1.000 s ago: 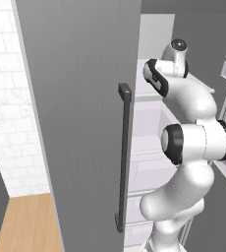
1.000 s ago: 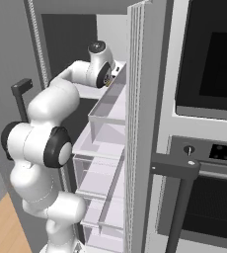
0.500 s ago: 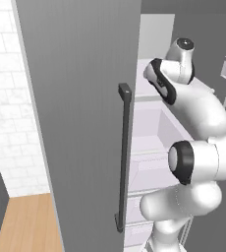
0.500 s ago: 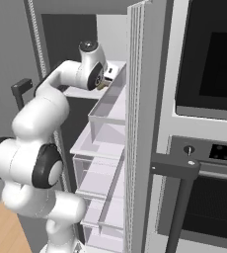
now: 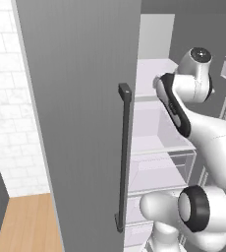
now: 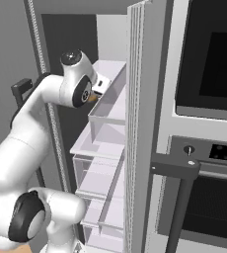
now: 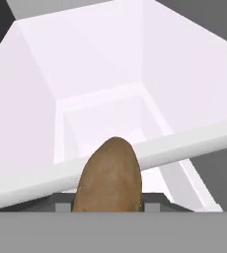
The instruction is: Place one sweet potato and one steak in each tupperware on the nearby counter, to pack two identical lunches.
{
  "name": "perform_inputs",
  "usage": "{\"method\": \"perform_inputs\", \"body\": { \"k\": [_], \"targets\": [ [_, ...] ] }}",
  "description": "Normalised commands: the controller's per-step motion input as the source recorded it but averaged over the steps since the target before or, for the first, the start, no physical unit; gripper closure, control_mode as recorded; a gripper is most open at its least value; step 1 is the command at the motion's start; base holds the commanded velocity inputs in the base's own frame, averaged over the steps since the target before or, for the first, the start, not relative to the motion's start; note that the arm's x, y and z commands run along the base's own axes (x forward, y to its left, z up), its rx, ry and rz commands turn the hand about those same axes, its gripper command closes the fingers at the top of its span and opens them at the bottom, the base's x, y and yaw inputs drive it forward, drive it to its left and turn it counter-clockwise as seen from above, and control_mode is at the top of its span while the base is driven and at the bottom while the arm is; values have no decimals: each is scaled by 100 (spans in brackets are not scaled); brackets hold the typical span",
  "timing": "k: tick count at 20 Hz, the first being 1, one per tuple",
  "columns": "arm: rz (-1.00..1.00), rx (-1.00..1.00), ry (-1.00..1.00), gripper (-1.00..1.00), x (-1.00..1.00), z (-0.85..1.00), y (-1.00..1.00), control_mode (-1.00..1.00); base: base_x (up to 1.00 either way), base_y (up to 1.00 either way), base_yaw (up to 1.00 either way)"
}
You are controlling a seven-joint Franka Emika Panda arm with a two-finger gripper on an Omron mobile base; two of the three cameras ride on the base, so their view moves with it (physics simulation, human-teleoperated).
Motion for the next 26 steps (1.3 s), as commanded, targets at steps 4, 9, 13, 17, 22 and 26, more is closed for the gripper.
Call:
{"method": "perform_inputs", "body": {
  "k": [4,9,13,17,22,26],
  "targets": [
    [-2,-2,0,100,-100,0,0,-100,0,0,0],
    [0,-1,-3,100,-100,0,0,-100,0,0,0],
    [0,-7,-3,100,-100,-8,8,-100,0,0,0],
    [0,-12,0,100,-100,-27,43,-100,0,0,0],
    [5,-13,-5,100,-100,-56,61,-100,0,0,0],
    [4,-3,-3,100,-50,-29,25,100,-50,15,5]
  ]
}}
